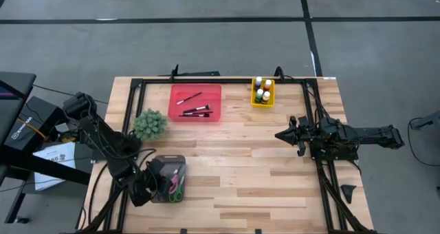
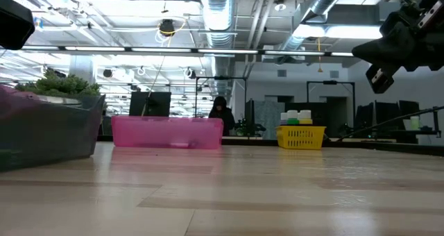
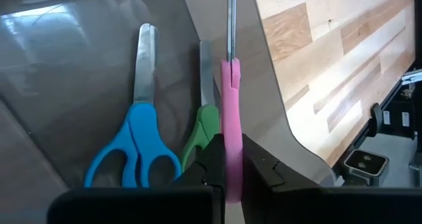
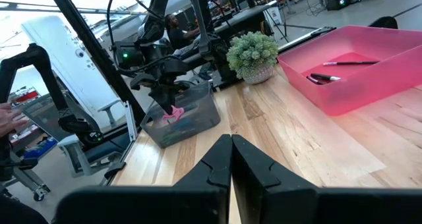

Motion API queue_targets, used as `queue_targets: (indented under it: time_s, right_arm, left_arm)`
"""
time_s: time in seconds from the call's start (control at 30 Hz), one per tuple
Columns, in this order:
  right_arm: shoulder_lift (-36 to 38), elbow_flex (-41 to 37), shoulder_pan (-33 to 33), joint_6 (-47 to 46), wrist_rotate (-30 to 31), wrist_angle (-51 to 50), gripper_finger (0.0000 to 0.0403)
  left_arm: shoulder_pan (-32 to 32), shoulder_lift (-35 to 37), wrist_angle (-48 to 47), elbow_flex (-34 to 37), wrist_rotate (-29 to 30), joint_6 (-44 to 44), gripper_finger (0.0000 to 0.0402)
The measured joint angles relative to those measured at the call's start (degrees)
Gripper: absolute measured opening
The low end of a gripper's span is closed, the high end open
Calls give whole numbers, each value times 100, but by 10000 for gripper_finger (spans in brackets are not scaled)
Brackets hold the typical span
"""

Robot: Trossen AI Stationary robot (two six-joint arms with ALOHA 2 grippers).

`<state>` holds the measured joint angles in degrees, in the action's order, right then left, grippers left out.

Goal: Pick & Place Paint Supplies
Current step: Put the pink scissors into the black bin

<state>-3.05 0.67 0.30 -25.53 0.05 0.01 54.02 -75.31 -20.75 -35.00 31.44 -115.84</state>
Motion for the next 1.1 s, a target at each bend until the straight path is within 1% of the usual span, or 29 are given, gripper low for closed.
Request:
queue_targets:
  time_s: [0.5, 0.83, 1.1]
  right_arm:
    - [0, -1, -1, -1, -1, -1, 6]
    - [0, 0, 0, 2, -2, -2, 6]
    - [0, -1, 0, -1, -1, 0, 6]
  left_arm:
    - [0, -53, -24, 0, -2, -17, 8]
    - [0, -53, 28, 0, -2, -12, 22]
    - [0, -53, 25, 0, -2, -1, 25]
